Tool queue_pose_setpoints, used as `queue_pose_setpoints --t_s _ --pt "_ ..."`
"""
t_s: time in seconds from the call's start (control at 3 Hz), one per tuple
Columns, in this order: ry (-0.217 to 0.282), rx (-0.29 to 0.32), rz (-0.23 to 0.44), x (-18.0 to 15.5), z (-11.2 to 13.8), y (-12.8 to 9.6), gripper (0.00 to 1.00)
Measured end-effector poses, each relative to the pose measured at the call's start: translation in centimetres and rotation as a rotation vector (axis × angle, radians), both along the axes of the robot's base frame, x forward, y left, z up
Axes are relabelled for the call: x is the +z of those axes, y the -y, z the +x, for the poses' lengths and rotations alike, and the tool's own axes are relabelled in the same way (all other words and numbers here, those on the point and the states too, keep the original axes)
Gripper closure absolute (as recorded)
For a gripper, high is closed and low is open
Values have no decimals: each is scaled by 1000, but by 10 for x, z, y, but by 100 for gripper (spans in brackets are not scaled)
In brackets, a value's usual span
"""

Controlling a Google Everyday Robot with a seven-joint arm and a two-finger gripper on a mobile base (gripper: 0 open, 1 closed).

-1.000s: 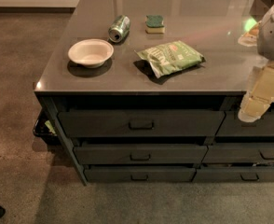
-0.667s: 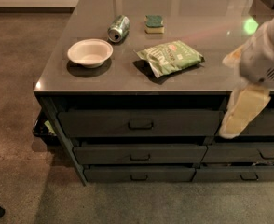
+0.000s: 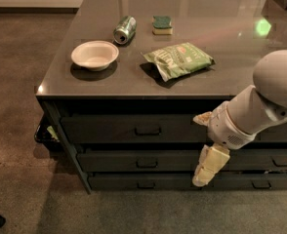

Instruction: Open middle drawer

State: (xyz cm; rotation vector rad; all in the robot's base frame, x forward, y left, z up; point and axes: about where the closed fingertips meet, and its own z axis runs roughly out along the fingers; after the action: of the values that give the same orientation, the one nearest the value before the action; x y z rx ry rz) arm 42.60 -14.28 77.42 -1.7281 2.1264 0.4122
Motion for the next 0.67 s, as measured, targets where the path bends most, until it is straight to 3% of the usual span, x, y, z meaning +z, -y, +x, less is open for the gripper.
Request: queue_pose_setpoints --t_s 0.33,0.67 --pt "0 0 0 0 0 0 0" --pt "17 13 55 -31 3 -9 0"
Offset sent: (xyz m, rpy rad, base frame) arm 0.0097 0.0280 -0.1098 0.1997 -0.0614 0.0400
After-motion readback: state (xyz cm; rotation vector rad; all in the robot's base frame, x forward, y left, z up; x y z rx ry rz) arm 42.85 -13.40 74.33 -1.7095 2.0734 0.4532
